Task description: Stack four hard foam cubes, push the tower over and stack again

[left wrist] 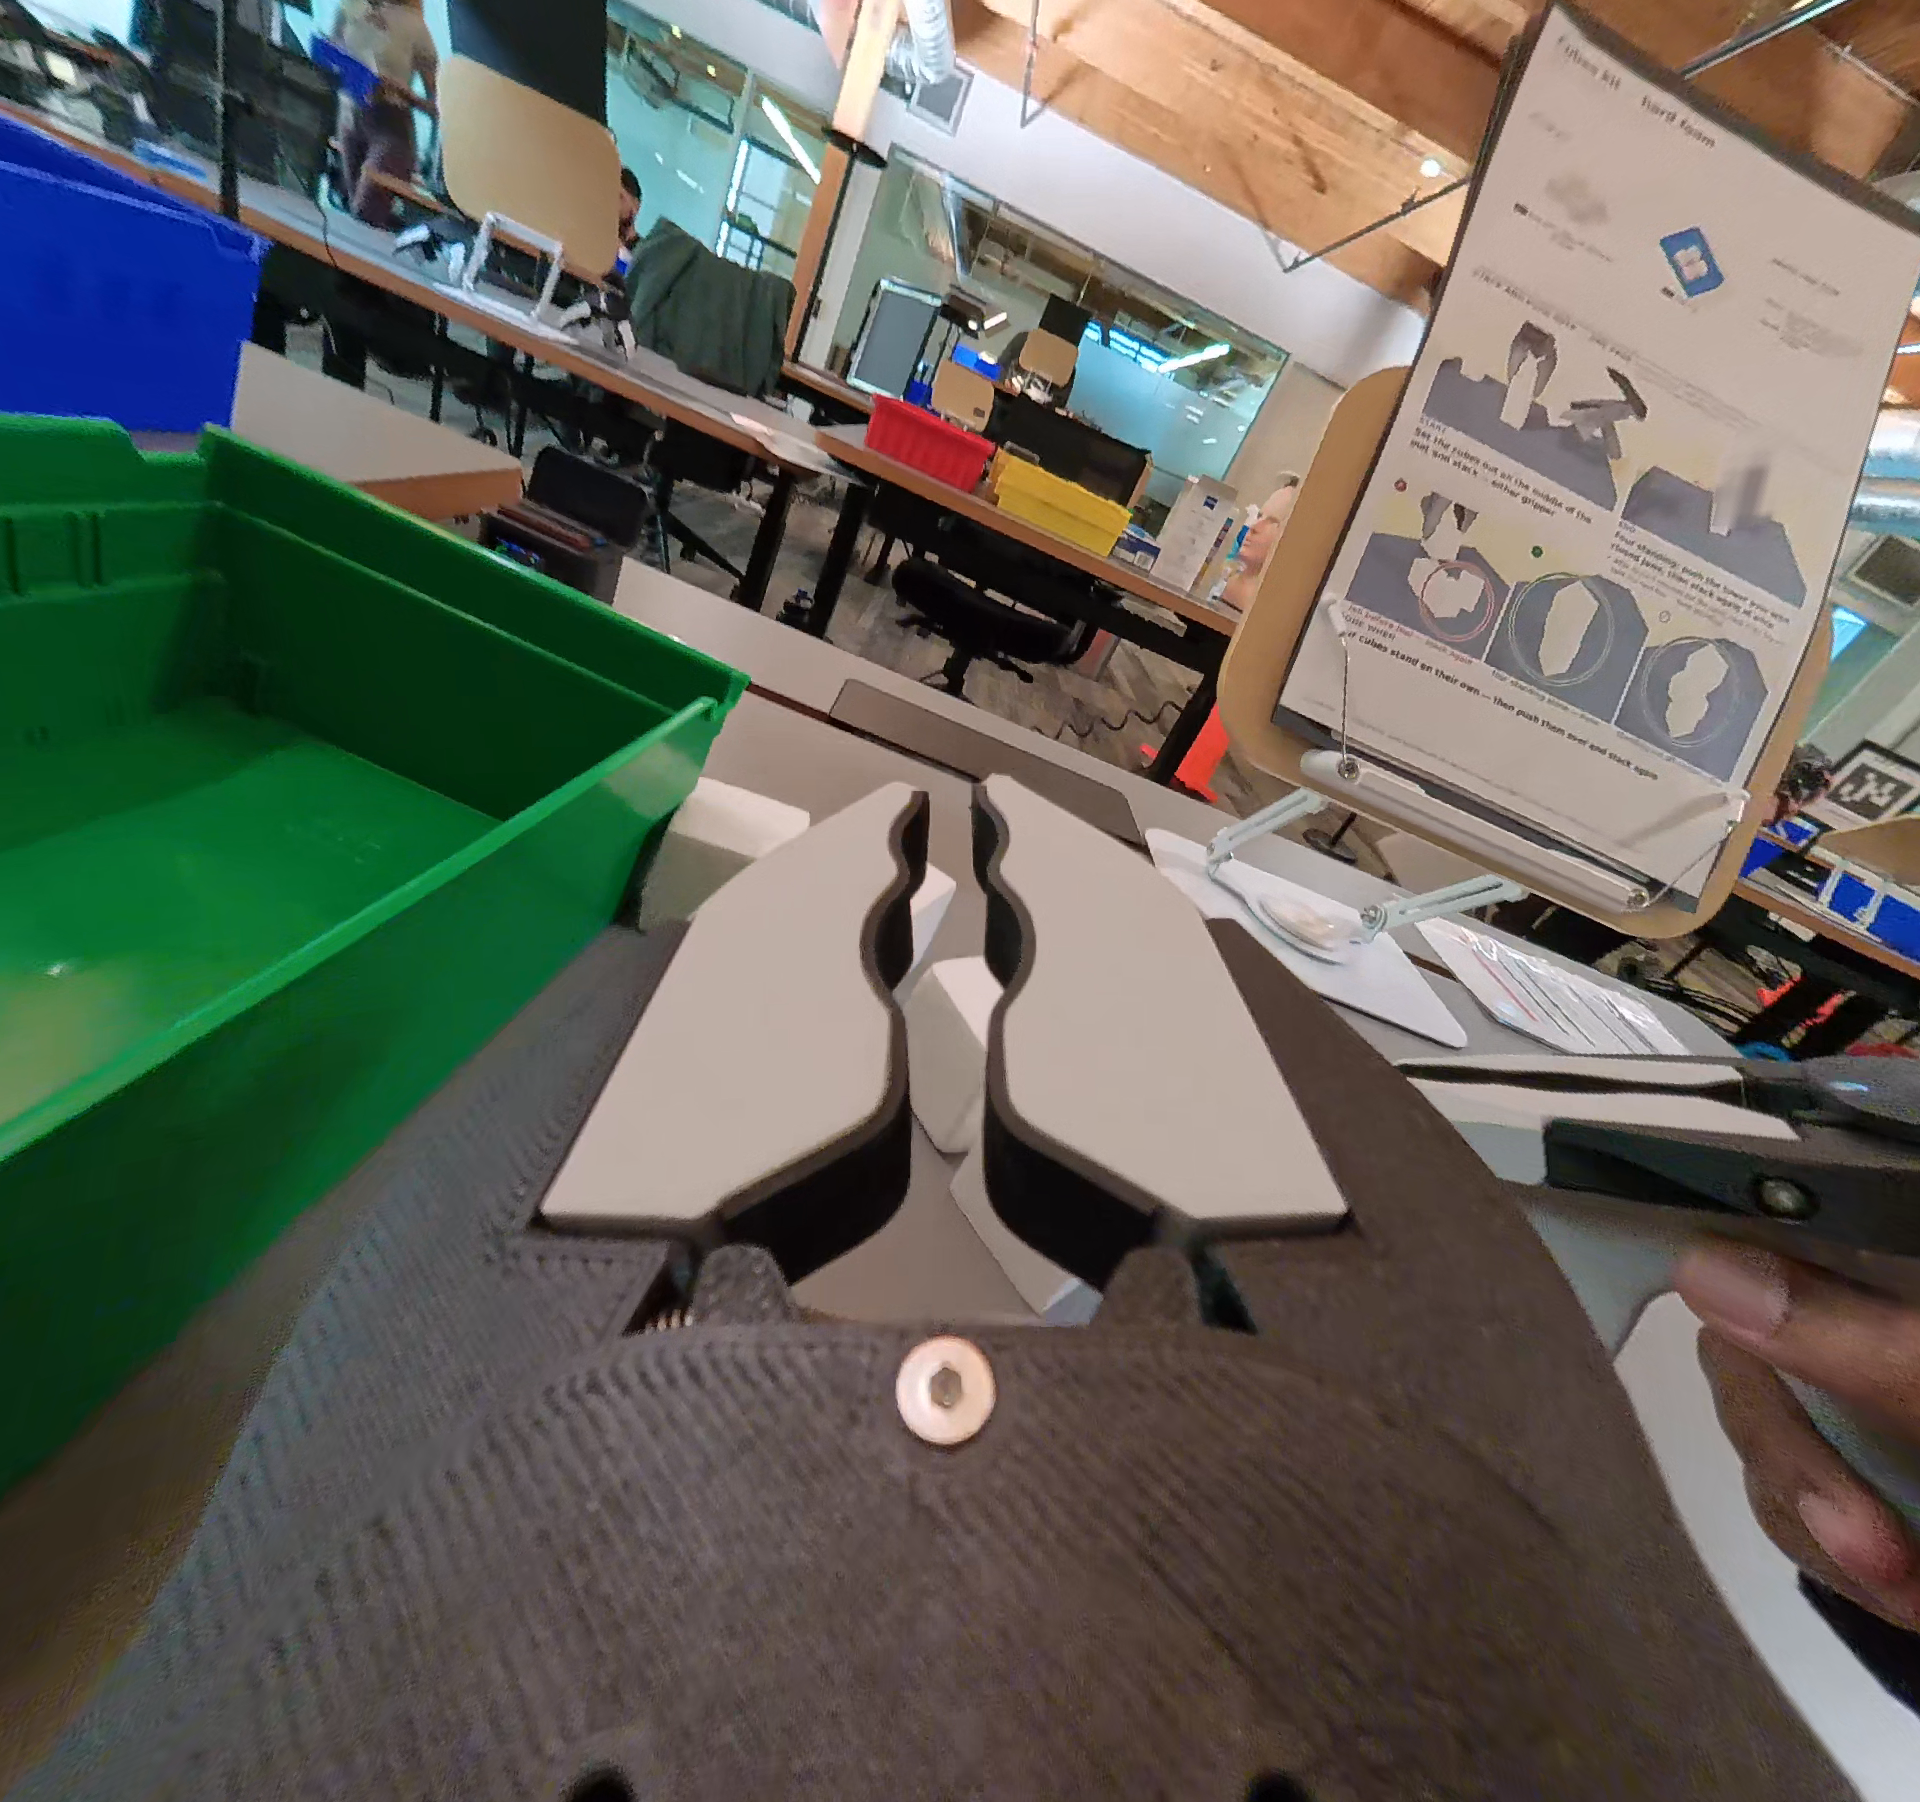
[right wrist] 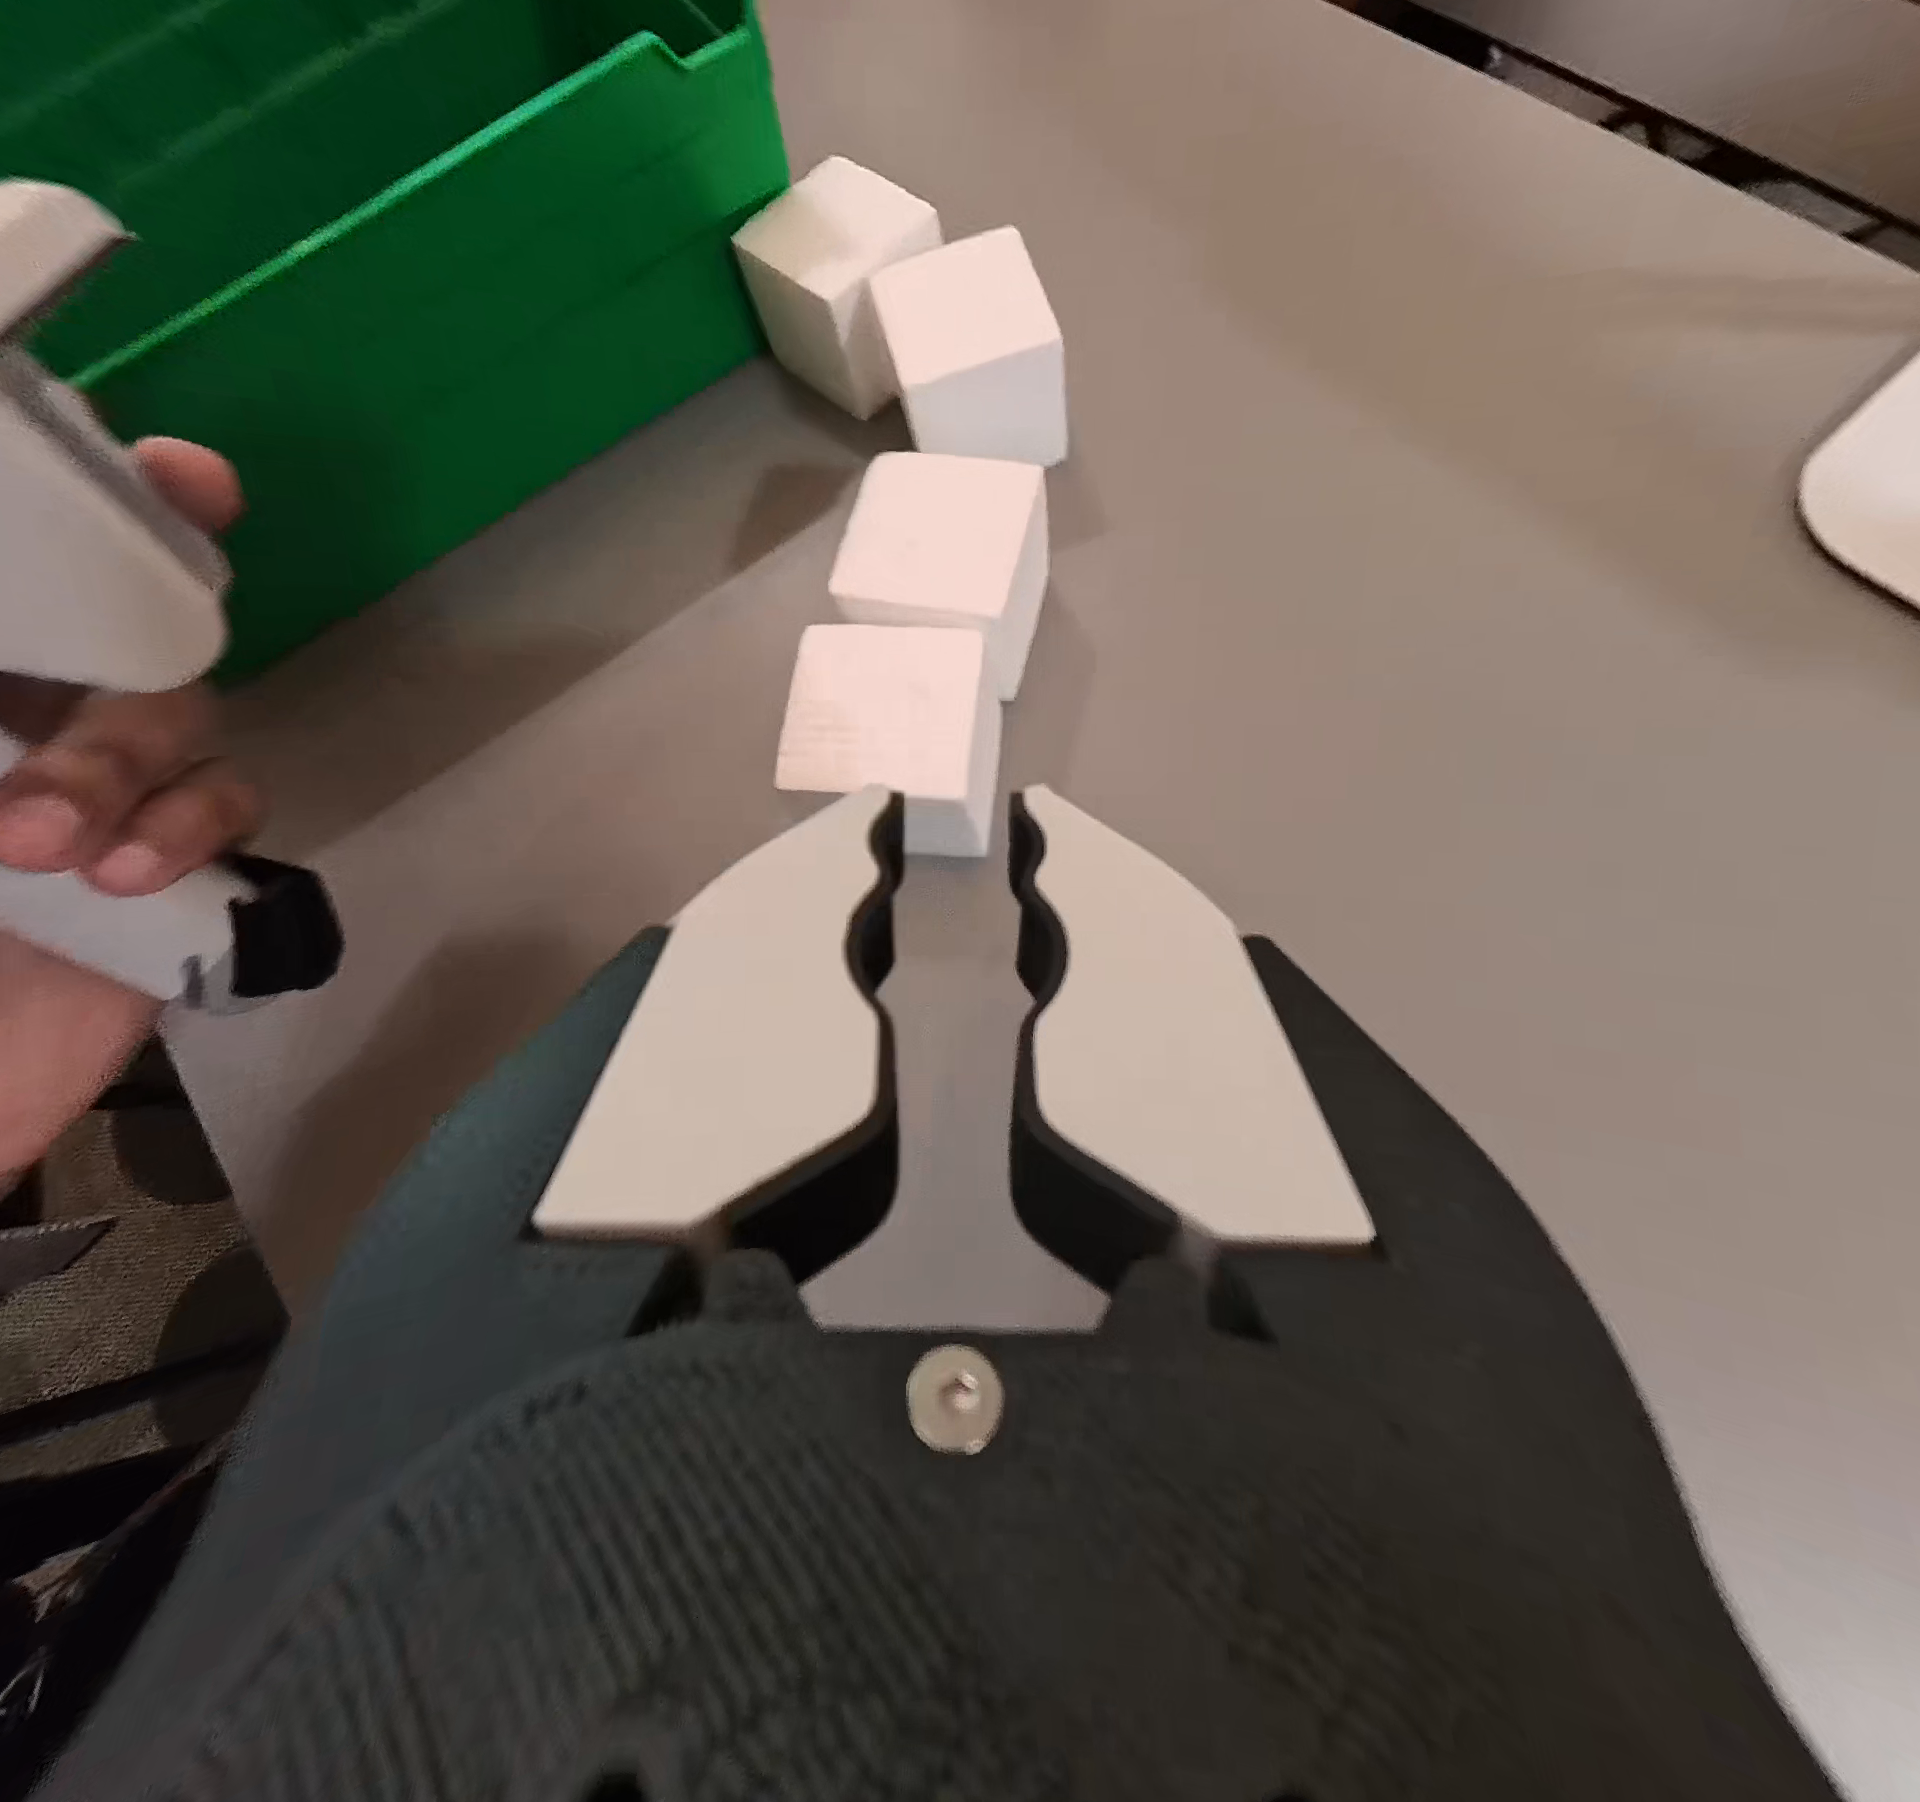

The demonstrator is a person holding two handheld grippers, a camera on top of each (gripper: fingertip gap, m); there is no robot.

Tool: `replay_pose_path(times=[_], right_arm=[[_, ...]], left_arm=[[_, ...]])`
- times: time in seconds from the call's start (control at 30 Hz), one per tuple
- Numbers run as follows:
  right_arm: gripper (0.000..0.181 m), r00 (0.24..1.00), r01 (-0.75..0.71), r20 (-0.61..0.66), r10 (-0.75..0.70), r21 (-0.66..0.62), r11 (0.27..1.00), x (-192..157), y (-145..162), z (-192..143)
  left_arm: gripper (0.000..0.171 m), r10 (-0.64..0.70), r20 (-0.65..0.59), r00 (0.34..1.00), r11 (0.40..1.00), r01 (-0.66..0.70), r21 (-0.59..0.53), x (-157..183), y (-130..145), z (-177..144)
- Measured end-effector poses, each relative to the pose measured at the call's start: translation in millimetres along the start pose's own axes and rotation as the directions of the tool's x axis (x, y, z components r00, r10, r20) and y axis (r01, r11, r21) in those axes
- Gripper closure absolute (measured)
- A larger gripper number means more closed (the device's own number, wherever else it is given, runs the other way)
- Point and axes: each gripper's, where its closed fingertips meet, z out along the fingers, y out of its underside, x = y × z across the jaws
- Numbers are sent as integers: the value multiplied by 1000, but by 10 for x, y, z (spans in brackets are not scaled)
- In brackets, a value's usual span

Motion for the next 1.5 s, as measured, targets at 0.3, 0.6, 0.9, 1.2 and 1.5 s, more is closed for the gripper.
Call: replay_pose_path(times=[0.3,0.6,0.9,1.2,1.5], right_arm=[[155,981,182,37,-188,121,976,-254,-5,100],[124,989,146,-39,-142,114,983,-247,30,435],[115,977,201,-79,-198,32,979,-238,174,667],[126,950,312,-58,-307,188,931,140,358,-353],[126,933,321,63,-355,305,897,767,880,-1092]], left_arm=[[165,-9,-53,999,996,4,-86,87,187,57],[163,-68,-63,996,985,57,-162,70,328,107],[162,-77,-91,993,977,57,-205,126,411,120],[161,9,-166,986,967,-51,-249,276,521,114],[167,-7,-439,898,889,-196,-415,929,1009,-102]])
